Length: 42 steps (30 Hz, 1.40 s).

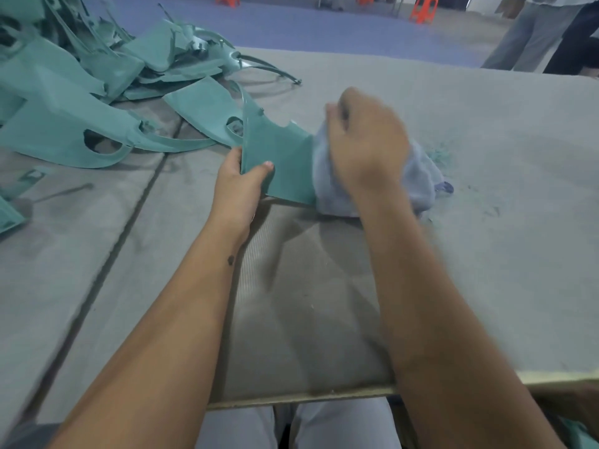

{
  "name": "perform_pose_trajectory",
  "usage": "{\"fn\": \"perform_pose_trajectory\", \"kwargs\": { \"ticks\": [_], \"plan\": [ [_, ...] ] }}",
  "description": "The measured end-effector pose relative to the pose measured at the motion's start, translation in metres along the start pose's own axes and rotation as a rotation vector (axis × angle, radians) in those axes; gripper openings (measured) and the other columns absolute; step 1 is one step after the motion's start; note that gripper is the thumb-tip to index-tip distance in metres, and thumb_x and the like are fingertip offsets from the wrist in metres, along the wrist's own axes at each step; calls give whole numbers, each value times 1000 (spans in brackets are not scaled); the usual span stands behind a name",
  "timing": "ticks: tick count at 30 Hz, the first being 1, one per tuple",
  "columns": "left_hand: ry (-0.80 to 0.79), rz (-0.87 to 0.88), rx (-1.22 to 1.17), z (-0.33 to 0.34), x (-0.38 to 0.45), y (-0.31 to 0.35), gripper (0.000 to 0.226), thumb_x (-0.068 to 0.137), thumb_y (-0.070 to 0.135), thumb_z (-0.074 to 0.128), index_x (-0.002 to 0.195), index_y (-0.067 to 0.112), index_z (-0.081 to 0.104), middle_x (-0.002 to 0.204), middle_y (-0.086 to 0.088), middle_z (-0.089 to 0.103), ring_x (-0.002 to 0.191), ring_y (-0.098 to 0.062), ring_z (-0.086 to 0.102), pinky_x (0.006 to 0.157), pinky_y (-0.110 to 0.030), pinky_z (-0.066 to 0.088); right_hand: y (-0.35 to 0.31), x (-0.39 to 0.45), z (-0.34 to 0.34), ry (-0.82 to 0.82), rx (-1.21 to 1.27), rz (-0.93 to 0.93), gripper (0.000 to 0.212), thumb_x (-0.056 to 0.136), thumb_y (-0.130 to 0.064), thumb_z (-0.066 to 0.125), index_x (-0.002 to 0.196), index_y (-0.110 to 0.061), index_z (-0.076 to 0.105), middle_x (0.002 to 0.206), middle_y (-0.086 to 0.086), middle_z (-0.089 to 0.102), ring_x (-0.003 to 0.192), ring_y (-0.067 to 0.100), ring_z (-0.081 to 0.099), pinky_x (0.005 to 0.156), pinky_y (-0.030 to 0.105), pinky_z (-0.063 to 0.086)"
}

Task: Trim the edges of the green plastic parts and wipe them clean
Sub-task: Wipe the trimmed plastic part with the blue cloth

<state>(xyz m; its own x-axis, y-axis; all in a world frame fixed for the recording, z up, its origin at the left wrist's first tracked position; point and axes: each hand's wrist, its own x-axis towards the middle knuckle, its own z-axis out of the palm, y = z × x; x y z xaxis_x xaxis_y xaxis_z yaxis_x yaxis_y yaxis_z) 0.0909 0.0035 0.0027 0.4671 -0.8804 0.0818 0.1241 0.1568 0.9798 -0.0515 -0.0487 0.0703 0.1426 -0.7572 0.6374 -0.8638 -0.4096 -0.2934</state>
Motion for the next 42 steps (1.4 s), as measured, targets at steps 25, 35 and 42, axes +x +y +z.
{"fn": "perform_pose_trajectory", "kwargs": {
  "ticks": [25,35,42],
  "plan": [
    [-47,-209,-405,-2,11,-3,31,107,25,30,124,23,56,107,0,73,94,-19,72,66,-40,59,13,0,13,-522,206,23,36,80,-32,47,113,-39,57,107,-4,64,105,25,58,94,46,44],
    [-37,-237,-368,2,12,-2,35,107,26,31,128,13,56,107,-7,73,94,-22,71,81,-40,59,-23,-11,13,-556,90,-317,18,82,-35,53,93,-33,67,91,-8,50,96,18,53,91,44,34],
    [-128,-98,-271,4,4,-6,45,108,30,22,134,2,45,118,-15,64,104,-26,65,90,-44,55,-38,-7,36,-302,96,-198,12,84,-25,47,80,-31,57,88,-8,47,91,16,49,78,40,27]
  ]
}}
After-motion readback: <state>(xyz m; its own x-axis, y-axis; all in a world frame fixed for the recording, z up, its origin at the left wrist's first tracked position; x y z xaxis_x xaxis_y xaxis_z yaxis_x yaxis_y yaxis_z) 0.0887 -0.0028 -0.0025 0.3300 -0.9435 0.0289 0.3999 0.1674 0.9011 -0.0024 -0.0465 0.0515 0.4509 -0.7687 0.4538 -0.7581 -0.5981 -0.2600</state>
